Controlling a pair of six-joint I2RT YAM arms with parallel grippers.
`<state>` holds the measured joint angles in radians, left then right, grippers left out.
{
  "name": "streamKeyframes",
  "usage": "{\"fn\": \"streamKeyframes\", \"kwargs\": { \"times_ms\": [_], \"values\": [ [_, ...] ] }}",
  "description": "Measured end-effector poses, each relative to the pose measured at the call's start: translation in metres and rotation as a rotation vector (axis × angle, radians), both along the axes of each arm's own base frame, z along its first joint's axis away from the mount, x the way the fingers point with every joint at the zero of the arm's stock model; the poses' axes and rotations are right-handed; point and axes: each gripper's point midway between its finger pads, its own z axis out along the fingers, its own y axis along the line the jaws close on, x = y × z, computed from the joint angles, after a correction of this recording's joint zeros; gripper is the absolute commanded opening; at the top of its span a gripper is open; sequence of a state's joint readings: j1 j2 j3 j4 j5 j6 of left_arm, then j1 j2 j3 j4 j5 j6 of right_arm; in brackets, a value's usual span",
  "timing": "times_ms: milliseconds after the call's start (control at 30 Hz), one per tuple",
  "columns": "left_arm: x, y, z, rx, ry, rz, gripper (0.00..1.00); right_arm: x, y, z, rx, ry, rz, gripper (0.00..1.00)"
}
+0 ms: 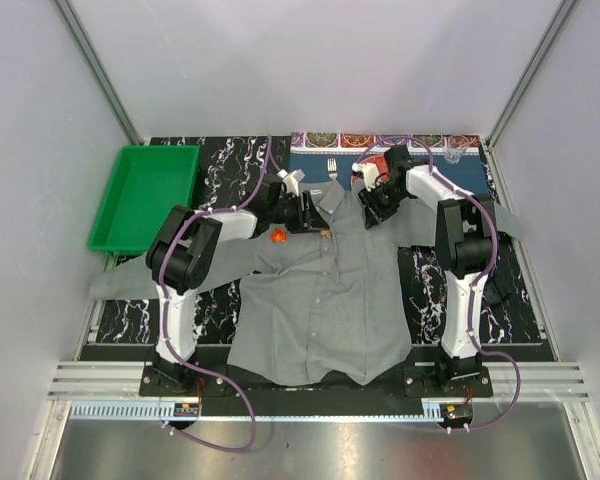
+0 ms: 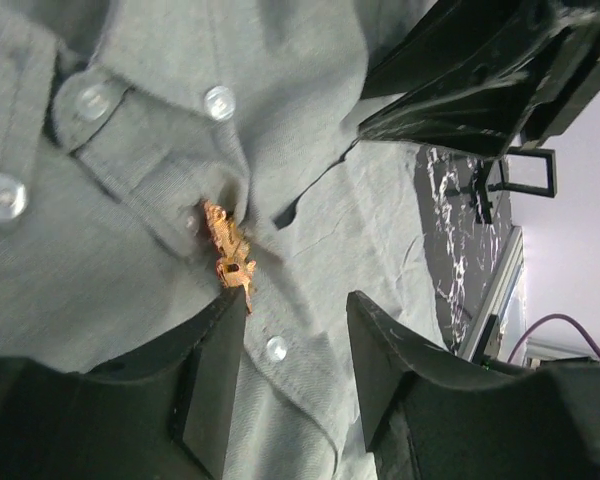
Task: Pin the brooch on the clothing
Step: Pin the brooch to the clothes.
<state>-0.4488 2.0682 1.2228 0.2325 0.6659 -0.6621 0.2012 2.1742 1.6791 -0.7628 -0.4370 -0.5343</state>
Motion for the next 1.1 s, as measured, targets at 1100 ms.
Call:
{"fn": "streamKeyframes", "kwargs": {
  "times_ms": [1100],
  "values": [
    [-0.008,0.023,0.002,0.093,-0.067,0.001,0.58,0.002,-0.011,-0.005,-0.06,-0.002,-0.03,0.36]
  ]
}}
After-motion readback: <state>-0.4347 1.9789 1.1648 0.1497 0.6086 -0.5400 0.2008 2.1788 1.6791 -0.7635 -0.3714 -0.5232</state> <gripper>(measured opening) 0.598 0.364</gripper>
